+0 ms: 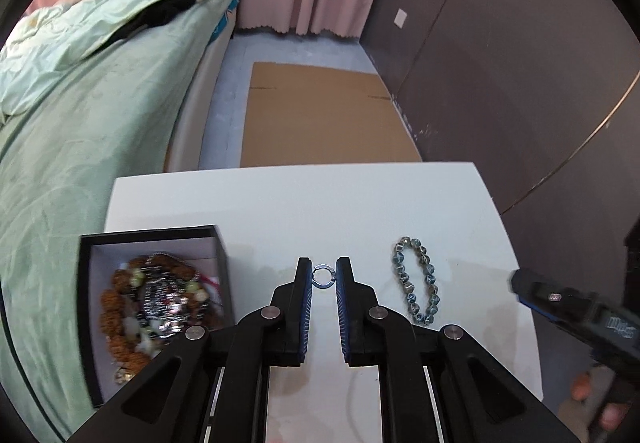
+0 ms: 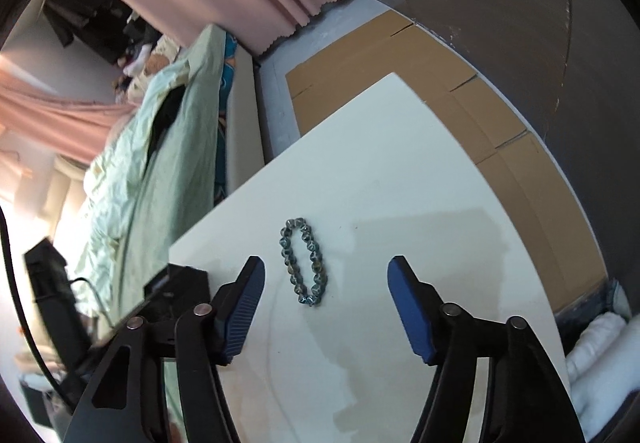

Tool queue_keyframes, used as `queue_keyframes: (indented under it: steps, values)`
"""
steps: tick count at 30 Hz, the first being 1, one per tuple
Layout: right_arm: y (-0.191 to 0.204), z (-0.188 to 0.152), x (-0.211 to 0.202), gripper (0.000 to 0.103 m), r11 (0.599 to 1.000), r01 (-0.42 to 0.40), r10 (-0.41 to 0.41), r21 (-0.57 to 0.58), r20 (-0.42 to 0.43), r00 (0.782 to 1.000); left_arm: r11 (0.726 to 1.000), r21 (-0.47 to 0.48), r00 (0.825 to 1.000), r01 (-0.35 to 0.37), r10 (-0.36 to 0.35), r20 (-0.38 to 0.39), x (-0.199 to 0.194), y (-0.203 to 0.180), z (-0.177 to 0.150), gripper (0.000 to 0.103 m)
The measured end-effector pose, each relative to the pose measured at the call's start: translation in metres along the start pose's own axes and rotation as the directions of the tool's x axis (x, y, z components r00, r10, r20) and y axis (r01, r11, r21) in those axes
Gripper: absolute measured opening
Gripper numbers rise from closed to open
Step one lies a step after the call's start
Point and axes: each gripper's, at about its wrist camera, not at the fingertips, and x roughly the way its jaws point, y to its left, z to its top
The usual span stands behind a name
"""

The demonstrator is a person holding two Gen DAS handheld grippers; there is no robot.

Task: Organize jewelry
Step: 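Drop the ring into the box with the left tool while the right tool grasps the grey bead bracelet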

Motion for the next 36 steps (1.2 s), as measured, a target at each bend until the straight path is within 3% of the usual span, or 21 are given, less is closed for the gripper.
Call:
queue_keyframes:
  steps: [7,19,21,23,27,28,30,34,36]
  values:
    - [0.027,-0.007,0.034,0.048,0.990,0.084,-0.090,-0.115,-0.048,0.995,0.997,-0.067,0.998,0.045,-0.042,0.046,-0.018,0.035,-0.002,0.012]
    - [0.049,-0.013,0.062,0.036,0.949,0.226,-0.240,-0.222,-0.037,0.970,0.989,-0.126,0.995,0.079,-0.070,0.071,-0.037,0.078,-0.003,0.012]
    - [0.049,-0.013,0.066,0.035,0.941,0.247,-0.262,-0.232,-0.040,0.964,0.988,-0.131,0.995,0.075,-0.066,0.072,-0.038,0.083,-0.001,0.012]
    - [0.051,-0.014,0.072,0.025,0.926,0.277,-0.298,-0.256,-0.047,0.954,0.990,-0.129,0.996,0.060,-0.051,0.071,-0.039,0.087,-0.001,0.012]
    - [0.061,-0.020,0.075,0.017,0.886,0.344,-0.368,-0.312,-0.020,0.930,0.991,-0.127,0.998,0.043,-0.037,0.052,-0.037,0.094,-0.001,0.012]
    - [0.061,-0.021,0.075,0.011,0.887,0.342,-0.367,-0.310,-0.023,0.930,0.991,-0.131,0.999,0.037,-0.031,0.045,-0.036,0.096,-0.002,0.012]
    - [0.060,-0.019,0.073,0.011,0.895,0.333,-0.357,-0.295,-0.029,0.934,0.989,-0.140,0.999,0.041,-0.037,0.032,-0.033,0.102,-0.001,0.012]
    - [0.059,-0.016,0.061,0.010,0.929,0.282,-0.295,-0.238,-0.020,0.955,0.972,-0.188,0.990,0.137,-0.141,-0.008,-0.027,0.110,0.000,0.013]
    - [0.065,-0.015,0.053,0.010,0.940,0.257,-0.263,-0.224,0.006,0.965,0.975,-0.186,0.992,0.120,-0.123,-0.005,-0.029,0.111,-0.001,0.014]
